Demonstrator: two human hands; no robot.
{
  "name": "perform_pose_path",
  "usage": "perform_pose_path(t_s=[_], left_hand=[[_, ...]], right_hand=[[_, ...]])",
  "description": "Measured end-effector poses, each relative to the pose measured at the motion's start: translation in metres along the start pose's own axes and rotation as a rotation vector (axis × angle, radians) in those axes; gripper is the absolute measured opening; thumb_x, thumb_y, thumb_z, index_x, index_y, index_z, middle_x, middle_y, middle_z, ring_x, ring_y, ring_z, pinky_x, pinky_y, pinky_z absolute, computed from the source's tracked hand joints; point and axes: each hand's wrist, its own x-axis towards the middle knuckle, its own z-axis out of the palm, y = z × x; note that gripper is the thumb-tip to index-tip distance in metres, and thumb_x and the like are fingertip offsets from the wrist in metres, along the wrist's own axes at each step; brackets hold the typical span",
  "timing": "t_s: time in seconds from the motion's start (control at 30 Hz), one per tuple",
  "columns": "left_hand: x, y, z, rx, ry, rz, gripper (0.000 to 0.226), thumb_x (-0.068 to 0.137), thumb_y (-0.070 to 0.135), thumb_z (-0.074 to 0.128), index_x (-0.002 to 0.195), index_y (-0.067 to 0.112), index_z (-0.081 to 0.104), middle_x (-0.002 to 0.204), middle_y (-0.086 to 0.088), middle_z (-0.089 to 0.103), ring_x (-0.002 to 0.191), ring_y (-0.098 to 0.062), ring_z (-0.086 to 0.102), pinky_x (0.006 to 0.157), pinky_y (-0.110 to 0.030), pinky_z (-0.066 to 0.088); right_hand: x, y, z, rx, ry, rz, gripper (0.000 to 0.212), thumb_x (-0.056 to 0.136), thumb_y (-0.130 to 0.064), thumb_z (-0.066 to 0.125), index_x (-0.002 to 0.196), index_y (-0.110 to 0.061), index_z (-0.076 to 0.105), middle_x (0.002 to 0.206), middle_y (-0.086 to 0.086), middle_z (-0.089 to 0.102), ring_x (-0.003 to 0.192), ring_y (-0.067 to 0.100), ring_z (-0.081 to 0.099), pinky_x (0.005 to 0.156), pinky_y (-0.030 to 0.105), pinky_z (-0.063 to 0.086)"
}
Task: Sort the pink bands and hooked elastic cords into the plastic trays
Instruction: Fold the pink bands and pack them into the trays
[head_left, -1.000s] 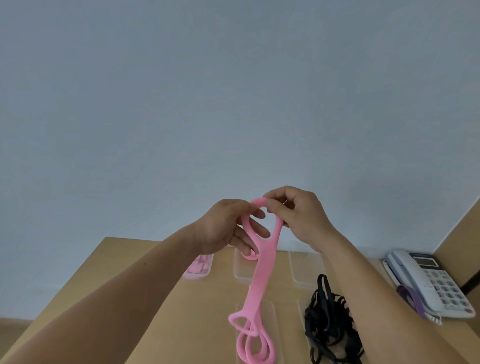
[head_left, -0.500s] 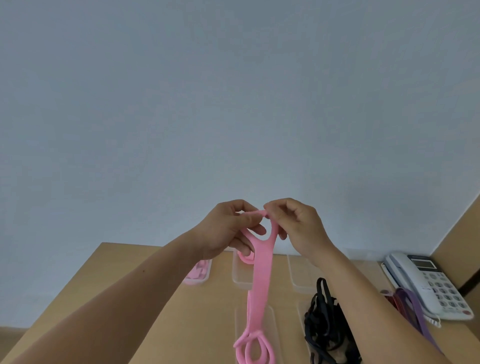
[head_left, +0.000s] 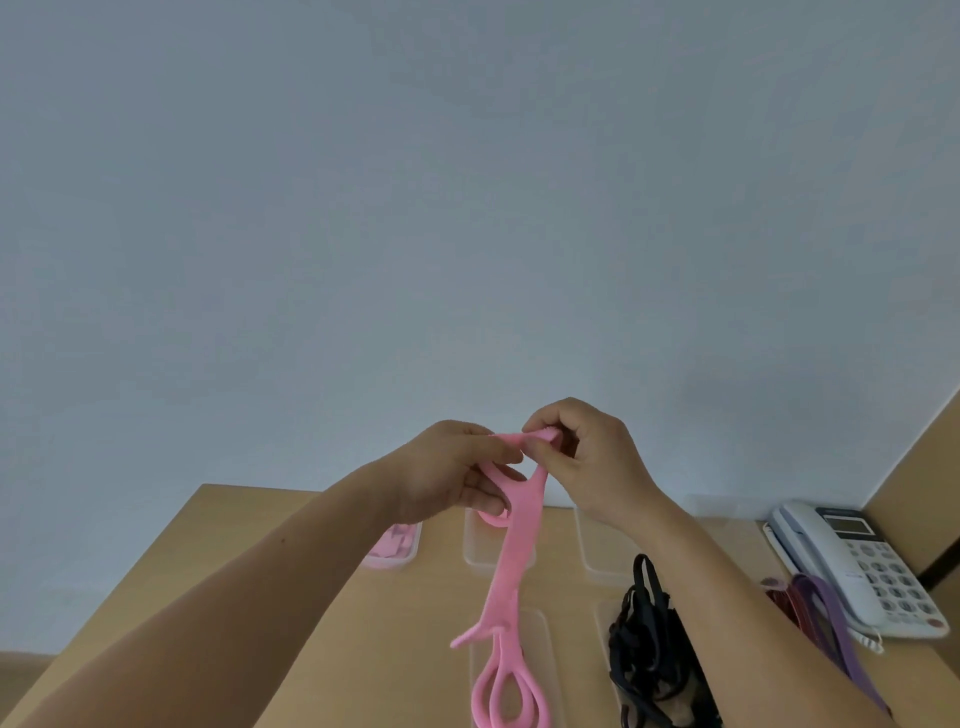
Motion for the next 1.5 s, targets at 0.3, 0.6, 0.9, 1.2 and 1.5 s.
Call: perform_pose_path(t_s=[0.3,0.6,0.9,1.2,1.5], left_hand=[[0.010,0.003,-0.004,-0.144,-0.031,-0.024,0.021,0.093,0.015,0.062,0.103,-0.002,0.068,0.093,-0.022,0.069,0.068,-0.026,0.063,0.064,-0.029,0.057],[0.014,-0.002,-0.003,0.208,0.152,0.219,0.011,0.084,-0.003,0.067,0.090,0.006,0.064,0.081,-0.008,0.069,0.068,-0.022,0.063,0.063,-0.027,0.053],[0.012,-0.006,0.001,0.182,0.109,0.178,0.016,0.091,0.016,0.067,0.098,0.002,0.062,0.084,-0.008,0.072,0.072,-0.019,0.064,0.067,-0.027,0.053],[0.008,0.002,0.000,0.029,-0.037,0.086,0.016,0.093,0.014,0.060,0.097,-0.001,0.065,0.093,-0.016,0.074,0.078,-0.026,0.071,0.066,-0.030,0.057],[0.016,-0.001,-0.002,-0.187,-0.049,0.036,0.016,0.086,0.010,0.069,0.072,0.010,0.076,0.077,-0.007,0.068,0.082,-0.022,0.070,0.088,-0.040,0.058]], right_hand=[[0.001,0.009,0.005,-0.160,0.121,-0.255,0.014,0.086,-0.002,0.070,0.087,-0.016,0.069,0.087,-0.012,0.057,0.073,0.007,0.059,0.063,0.012,0.043],[0.003,0.009,0.001,0.368,-0.032,0.200,0.007,0.092,-0.017,0.067,0.086,-0.014,0.070,0.075,-0.003,0.070,0.063,0.015,0.063,0.060,0.028,0.051],[0.002,0.011,-0.001,0.304,-0.099,0.195,0.006,0.093,-0.016,0.067,0.090,-0.014,0.072,0.063,0.000,0.068,0.053,0.013,0.062,0.056,0.024,0.050],[-0.003,0.013,0.002,0.242,0.003,0.043,0.018,0.091,-0.005,0.067,0.091,-0.022,0.071,0.079,-0.015,0.069,0.067,0.004,0.065,0.065,0.018,0.051],[-0.008,0.019,0.003,0.007,0.106,-0.328,0.018,0.085,0.002,0.072,0.095,-0.012,0.076,0.094,0.000,0.070,0.086,0.011,0.066,0.076,0.025,0.055]])
